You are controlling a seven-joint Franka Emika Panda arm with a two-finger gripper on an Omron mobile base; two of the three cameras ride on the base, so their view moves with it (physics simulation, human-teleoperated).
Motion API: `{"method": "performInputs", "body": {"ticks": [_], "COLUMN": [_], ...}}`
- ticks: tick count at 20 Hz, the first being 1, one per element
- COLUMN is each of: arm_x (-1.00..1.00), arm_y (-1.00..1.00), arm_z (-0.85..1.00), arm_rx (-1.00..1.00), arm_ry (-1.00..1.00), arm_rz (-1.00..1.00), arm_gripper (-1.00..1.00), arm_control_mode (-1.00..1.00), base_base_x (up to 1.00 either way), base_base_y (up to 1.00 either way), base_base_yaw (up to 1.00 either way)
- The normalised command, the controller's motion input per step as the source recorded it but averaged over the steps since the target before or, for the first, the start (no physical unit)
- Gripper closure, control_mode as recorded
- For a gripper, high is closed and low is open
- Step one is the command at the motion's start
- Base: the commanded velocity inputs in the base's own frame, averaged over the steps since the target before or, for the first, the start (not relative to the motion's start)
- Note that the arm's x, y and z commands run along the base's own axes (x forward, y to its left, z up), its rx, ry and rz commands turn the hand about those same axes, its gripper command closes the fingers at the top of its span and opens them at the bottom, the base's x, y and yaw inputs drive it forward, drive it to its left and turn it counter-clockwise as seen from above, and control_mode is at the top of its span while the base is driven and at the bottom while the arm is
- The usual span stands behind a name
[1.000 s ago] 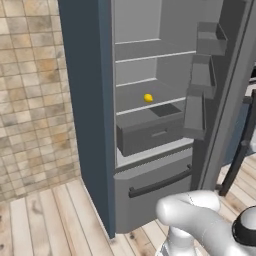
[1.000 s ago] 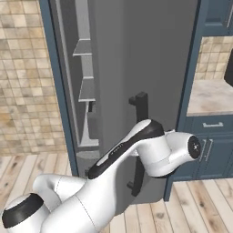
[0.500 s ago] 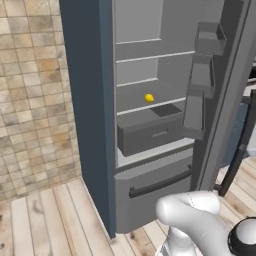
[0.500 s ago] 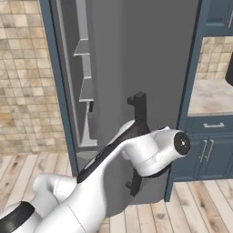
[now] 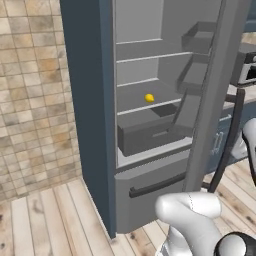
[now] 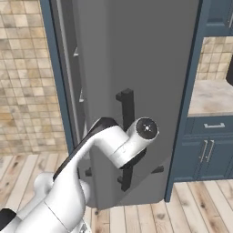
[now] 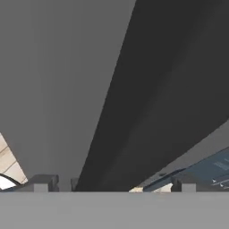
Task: Retrieve a lemon from the fridge and place it on the cutting board with the fish.
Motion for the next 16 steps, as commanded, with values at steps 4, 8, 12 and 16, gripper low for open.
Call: {"method": "performInputs", "body": {"ticks": [4,8,12,16], "arm_x": [0.03,0.07,-0.52,-0.84], "arm_y": [-0.41,-0.52,0.21,0.92], "arm_z": [0.12,0.19,0.31,0.40], "arm_rx": [0.00,0.00,-0.12,-0.45], "arm_ry": [0.20,0.21,0.05,0.01], "arm_rz": [0.00,0.00,-0.04,-0.07], "arm_gripper": [-1.00,-1.00,-1.00,-1.00], "arm_control_mode": [-1.00,-1.00,-1.00,-1.00], "base_base_x": [0.00,0.00,0.00,0.00], "base_base_y": [0.00,0.00,0.00,0.00], "base_base_yaw": [0.00,0.00,0.00,0.00]}}
